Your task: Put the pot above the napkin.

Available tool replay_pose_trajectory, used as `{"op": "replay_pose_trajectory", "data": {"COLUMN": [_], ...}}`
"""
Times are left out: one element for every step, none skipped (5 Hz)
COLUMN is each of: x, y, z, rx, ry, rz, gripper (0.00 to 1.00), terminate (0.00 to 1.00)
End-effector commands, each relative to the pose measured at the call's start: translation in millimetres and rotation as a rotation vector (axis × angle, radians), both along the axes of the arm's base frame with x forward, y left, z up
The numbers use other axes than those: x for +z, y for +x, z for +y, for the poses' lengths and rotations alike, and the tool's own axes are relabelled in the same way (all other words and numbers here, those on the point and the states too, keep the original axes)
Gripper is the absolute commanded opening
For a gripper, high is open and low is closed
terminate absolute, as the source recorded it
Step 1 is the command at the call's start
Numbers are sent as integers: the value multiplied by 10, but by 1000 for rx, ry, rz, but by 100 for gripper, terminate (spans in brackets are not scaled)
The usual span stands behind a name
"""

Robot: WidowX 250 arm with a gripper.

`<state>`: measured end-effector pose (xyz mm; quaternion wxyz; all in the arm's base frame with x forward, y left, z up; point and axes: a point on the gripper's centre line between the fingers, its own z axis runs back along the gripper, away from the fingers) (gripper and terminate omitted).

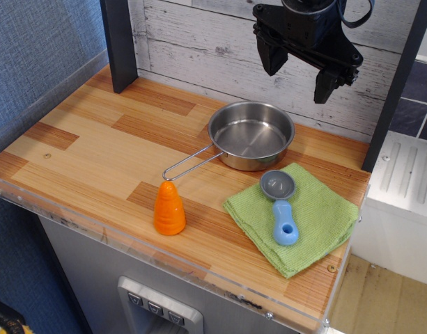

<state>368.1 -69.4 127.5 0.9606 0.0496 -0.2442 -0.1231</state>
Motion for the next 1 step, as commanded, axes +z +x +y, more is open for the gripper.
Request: {"op": "replay_pose_trajectory", "data": {"x": [173], "y": [-57], "z": [16], "rx": [5], "ry": [-13], "rz": [-49], "gripper": [100], "terminate": [100]}}
